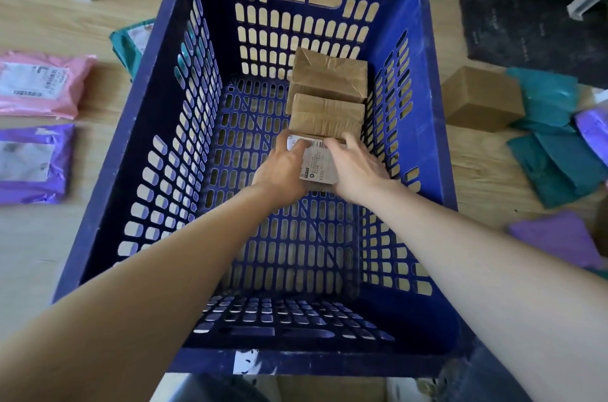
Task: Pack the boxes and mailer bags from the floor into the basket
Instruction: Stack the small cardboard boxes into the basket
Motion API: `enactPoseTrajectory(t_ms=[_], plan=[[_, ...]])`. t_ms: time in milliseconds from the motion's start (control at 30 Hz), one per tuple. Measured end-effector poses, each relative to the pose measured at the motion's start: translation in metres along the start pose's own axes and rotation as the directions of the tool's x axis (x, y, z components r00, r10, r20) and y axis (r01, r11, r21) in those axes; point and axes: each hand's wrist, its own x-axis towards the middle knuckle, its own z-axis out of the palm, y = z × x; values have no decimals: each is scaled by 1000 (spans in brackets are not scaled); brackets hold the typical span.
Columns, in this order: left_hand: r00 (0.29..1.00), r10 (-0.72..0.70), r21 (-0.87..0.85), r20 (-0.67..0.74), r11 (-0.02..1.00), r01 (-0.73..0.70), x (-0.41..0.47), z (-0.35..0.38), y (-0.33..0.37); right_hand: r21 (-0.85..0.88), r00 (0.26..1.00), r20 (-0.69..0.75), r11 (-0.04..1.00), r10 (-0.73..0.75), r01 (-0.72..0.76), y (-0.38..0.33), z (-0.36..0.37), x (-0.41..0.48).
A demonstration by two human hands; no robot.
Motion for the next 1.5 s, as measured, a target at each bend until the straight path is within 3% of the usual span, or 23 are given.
enactPoseTrajectory(t_ms=[133, 333, 633, 800, 1167, 1300, 1500], plan=[[998, 23, 101, 58, 995, -29, -7, -19, 9, 9, 999, -38, 1000, -9, 9, -1, -20, -12], [982, 184, 294, 40, 937, -187, -27, -80, 47, -108, 957, -236, 983, -171, 149, 11, -67, -54], [930, 369, 337, -6, 876, -345, -105, -148, 164, 96, 911, -410, 991, -49, 97, 49, -152, -180], [852, 522, 344, 41, 793, -503, -144, -152, 241, 117, 899, -427, 992, 102, -57, 94, -181, -260], [647, 723, 276, 243, 588, -761, -209, -68, 387, 322, 785, -429, 888, 446, -328, 211, -158, -411], [528, 782, 214, 331, 482, -849, -223, -14, 425, 404, 738, -396, 826, 546, -394, 249, -129, -461], [463, 747, 183, 477, 430, -884, -241, 73, 461, 471, 716, -303, 752, 629, -461, 301, -77, -512]])
